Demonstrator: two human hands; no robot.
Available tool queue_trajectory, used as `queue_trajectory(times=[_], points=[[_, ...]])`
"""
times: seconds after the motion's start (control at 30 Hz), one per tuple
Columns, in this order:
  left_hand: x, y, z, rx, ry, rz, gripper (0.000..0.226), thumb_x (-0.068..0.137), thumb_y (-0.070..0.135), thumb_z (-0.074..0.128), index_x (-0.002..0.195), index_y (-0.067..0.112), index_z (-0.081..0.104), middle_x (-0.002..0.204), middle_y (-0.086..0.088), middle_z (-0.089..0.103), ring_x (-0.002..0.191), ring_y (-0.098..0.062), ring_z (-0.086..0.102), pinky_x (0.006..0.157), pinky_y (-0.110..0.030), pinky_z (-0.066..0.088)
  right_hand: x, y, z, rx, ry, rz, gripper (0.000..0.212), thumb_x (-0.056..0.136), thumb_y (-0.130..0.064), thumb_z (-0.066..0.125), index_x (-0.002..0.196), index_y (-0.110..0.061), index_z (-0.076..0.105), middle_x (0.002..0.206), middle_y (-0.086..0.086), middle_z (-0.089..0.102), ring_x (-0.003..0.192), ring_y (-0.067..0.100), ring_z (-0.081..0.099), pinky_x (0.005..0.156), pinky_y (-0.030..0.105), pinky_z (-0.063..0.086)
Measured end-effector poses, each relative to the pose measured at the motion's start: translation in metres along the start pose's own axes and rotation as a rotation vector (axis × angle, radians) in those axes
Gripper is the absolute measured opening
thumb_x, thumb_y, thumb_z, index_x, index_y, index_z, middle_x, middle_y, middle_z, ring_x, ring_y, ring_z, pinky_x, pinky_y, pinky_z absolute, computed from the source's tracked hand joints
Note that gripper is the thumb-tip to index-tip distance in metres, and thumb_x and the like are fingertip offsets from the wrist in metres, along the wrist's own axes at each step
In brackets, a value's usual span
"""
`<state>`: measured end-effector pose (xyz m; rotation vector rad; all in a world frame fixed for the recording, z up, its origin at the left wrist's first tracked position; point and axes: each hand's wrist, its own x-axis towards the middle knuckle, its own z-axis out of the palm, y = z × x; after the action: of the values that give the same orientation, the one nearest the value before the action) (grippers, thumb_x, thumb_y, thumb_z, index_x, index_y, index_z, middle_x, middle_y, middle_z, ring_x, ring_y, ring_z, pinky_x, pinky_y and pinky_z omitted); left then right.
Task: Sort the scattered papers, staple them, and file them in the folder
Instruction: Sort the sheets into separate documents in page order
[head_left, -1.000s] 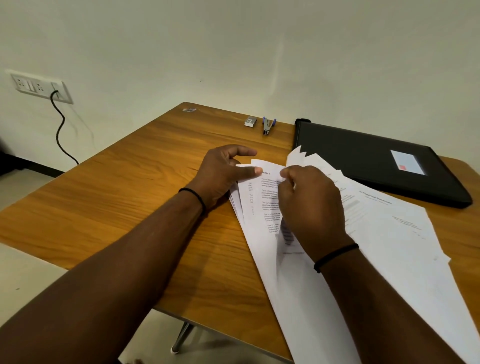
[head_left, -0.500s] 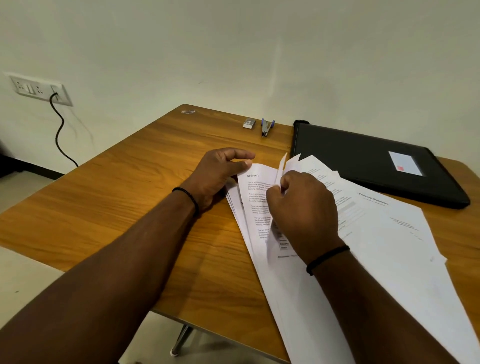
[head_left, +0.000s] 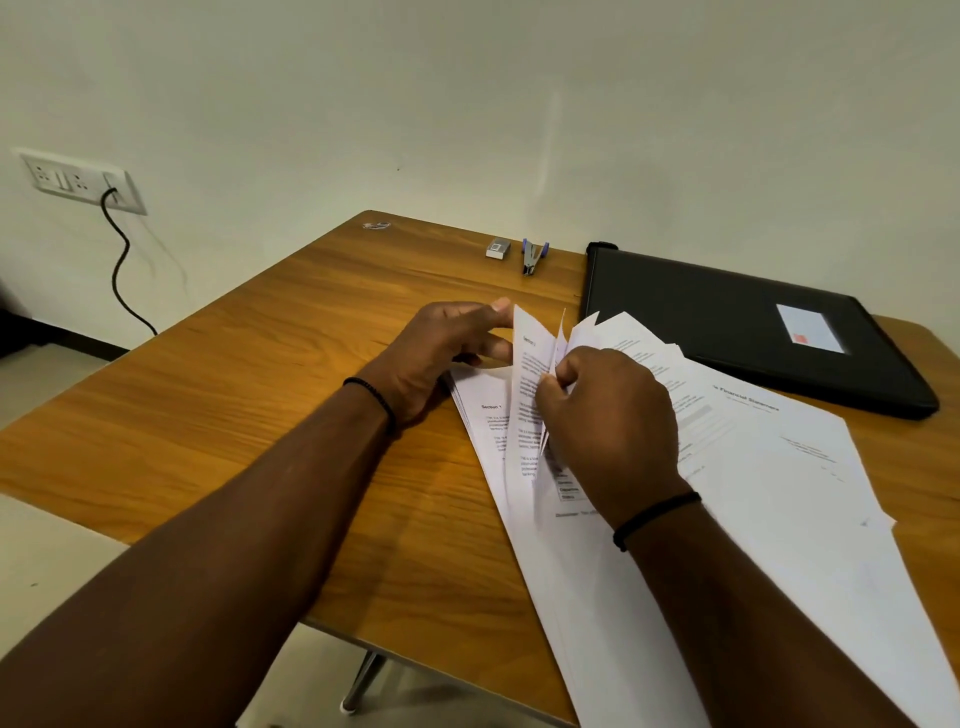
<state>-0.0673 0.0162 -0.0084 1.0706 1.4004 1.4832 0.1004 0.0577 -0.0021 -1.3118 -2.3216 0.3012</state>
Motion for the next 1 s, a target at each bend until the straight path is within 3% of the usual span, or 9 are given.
queue_trajectory(times=[0.13,0.2,0.3,0.37,0.57,0.67,0.8,0.9,1.0], points=[[-0.002,-0.002,0.006,0.052,-0.047,-0.033,0.036,0.091,0.028,0.065,0.107,-0.004,0.067,0.097,-0.011,0.076,0.085,-0.020,0.073,0.071,-0.028,0.056,0.003,0.002,0.000,-0.037,0.023,0.011,0.026,0.097,-0.045,0.055,0.102,-0.022,0.066,0.097,-0.002,0.068,0.074,0.013,0.056,0.070,0.022,0.041],[0.001,-0.006,0.008,0.141,0.002,-0.080,0.026,0.092,0.021,0.068,0.106,-0.001,0.068,0.094,-0.008,0.077,0.085,-0.020,0.075,0.071,-0.031,0.060,0.004,0.002,0.001,-0.041,0.035,0.012,0.025,0.097,-0.043,0.055,0.102,-0.021,0.067,0.095,-0.002,0.067,0.075,0.013,0.056,0.072,0.022,0.040],[0.008,-0.013,0.003,0.292,0.120,-0.089,0.018,0.090,0.020,0.072,0.100,0.006,0.073,0.094,-0.006,0.077,0.087,-0.021,0.075,0.083,-0.048,0.060,0.006,0.002,0.002,-0.047,0.040,-0.002,0.024,0.097,-0.042,0.055,0.101,-0.022,0.067,0.094,-0.001,0.067,0.074,0.012,0.055,0.071,0.022,0.040],[0.009,-0.014,-0.001,0.324,0.174,-0.095,0.016,0.088,0.020,0.073,0.095,0.005,0.074,0.093,-0.006,0.077,0.086,-0.023,0.075,0.084,-0.053,0.059,0.006,0.003,0.004,-0.057,0.059,-0.014,0.024,0.097,-0.042,0.055,0.100,-0.021,0.067,0.094,-0.001,0.068,0.073,0.012,0.055,0.070,0.022,0.040],[0.010,-0.019,0.002,0.261,0.229,-0.060,0.013,0.089,0.017,0.072,0.094,0.005,0.073,0.092,-0.007,0.077,0.085,-0.024,0.075,0.082,-0.052,0.060,0.011,0.001,0.008,-0.138,0.098,-0.049,0.024,0.097,-0.039,0.055,0.094,-0.018,0.068,0.080,-0.002,0.056,0.072,0.013,0.055,0.067,0.025,0.042],[0.005,-0.020,0.005,0.237,0.294,0.011,0.012,0.088,0.022,0.070,0.089,0.011,0.075,0.090,-0.007,0.077,0.084,-0.026,0.075,0.079,-0.054,0.060,0.007,-0.003,0.003,-0.218,0.126,-0.095,0.022,0.098,-0.035,0.053,0.092,-0.017,0.065,0.082,0.000,0.056,0.074,0.014,0.055,0.064,0.027,0.040],[-0.013,-0.006,0.005,0.597,0.630,0.138,0.025,0.094,0.031,0.062,0.086,0.009,0.070,0.083,-0.004,0.072,0.075,-0.021,0.068,0.068,-0.040,0.059,0.003,-0.010,0.000,-0.261,0.055,-0.126,0.022,0.099,-0.024,0.049,0.097,-0.011,0.067,0.092,0.005,0.064,0.084,0.021,0.062,0.065,0.028,0.042],[-0.032,0.015,0.002,0.748,0.805,0.309,0.031,0.099,0.031,0.054,0.075,0.011,0.059,0.069,0.004,0.056,0.060,-0.012,0.052,0.051,-0.022,0.034,-0.003,-0.018,0.003,-0.227,-0.027,-0.145,0.036,0.101,-0.039,0.044,0.096,-0.012,0.067,0.093,0.004,0.066,0.087,0.022,0.065,0.069,0.031,0.046],[-0.053,0.040,-0.006,0.791,0.926,0.543,0.026,0.100,0.027,0.053,0.082,0.012,0.065,0.067,-0.003,0.061,0.058,-0.015,0.050,0.053,-0.025,0.029,-0.010,-0.022,0.000,-0.160,-0.042,-0.125,0.041,0.102,-0.045,0.041,0.098,-0.013,0.066,0.094,0.003,0.065,0.088,0.022,0.063,0.071,0.031,0.045]])
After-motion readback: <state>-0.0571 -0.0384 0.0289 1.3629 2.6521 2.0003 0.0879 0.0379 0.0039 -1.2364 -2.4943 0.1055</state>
